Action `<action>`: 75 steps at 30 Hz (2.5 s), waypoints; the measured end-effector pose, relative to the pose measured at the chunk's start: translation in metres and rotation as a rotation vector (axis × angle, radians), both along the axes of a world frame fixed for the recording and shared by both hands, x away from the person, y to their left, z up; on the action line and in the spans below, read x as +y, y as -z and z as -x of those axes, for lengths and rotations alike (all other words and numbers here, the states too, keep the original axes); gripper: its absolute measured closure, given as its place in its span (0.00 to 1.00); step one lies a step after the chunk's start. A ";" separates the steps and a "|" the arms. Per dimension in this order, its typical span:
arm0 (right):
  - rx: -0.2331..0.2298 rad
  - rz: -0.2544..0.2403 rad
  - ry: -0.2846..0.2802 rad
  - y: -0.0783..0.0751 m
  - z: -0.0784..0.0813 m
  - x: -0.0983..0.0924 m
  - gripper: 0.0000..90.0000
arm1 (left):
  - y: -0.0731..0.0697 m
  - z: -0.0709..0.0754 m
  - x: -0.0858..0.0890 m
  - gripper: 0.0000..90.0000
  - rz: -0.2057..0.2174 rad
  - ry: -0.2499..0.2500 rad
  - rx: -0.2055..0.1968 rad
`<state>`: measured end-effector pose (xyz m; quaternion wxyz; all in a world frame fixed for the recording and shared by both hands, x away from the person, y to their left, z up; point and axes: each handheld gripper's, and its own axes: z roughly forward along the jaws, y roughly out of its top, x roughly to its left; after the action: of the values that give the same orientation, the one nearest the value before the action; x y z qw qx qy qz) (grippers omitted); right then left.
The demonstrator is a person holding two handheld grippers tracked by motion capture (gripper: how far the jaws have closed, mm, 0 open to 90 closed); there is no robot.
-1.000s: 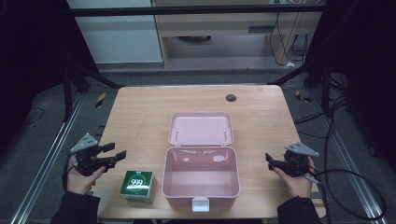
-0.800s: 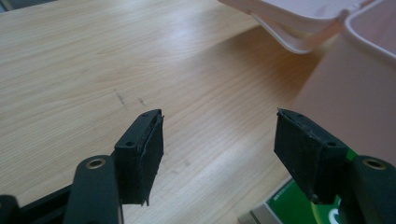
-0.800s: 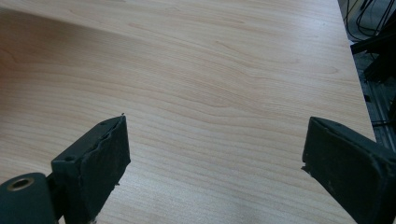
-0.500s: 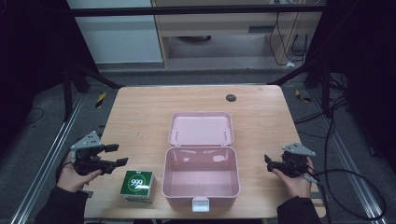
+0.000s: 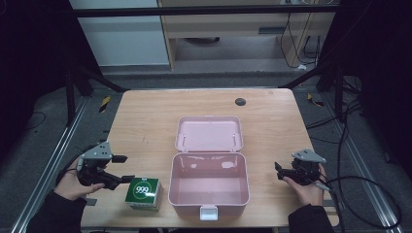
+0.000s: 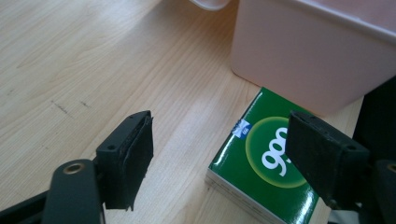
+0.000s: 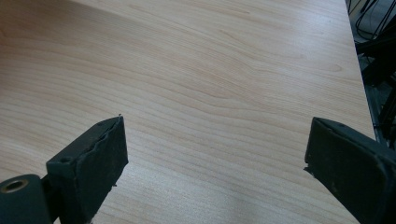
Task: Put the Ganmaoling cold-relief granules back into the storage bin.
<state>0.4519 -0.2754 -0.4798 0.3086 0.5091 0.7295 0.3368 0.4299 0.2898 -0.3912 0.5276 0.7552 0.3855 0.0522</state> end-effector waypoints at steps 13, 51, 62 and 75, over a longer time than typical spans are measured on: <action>0.009 0.028 -0.013 0.002 -0.001 0.001 0.06 | 0.002 0.010 -0.019 0.22 -0.031 0.056 0.029; 0.041 0.086 -0.042 0.007 -0.003 0.004 0.04 | 0.042 0.032 -0.065 0.06 -0.044 0.108 0.102; 0.059 0.095 -0.042 0.009 -0.004 0.006 0.03 | 0.055 0.033 -0.074 0.05 -0.039 0.109 0.122; 0.067 0.103 -0.049 0.011 -0.005 0.007 0.03 | 0.070 0.031 -0.079 0.07 -0.030 0.085 0.151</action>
<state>0.4566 -0.2687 -0.4908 0.3016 0.4854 0.7680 0.2891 0.3986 0.2104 -0.4614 0.4872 0.7805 0.3912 -0.0216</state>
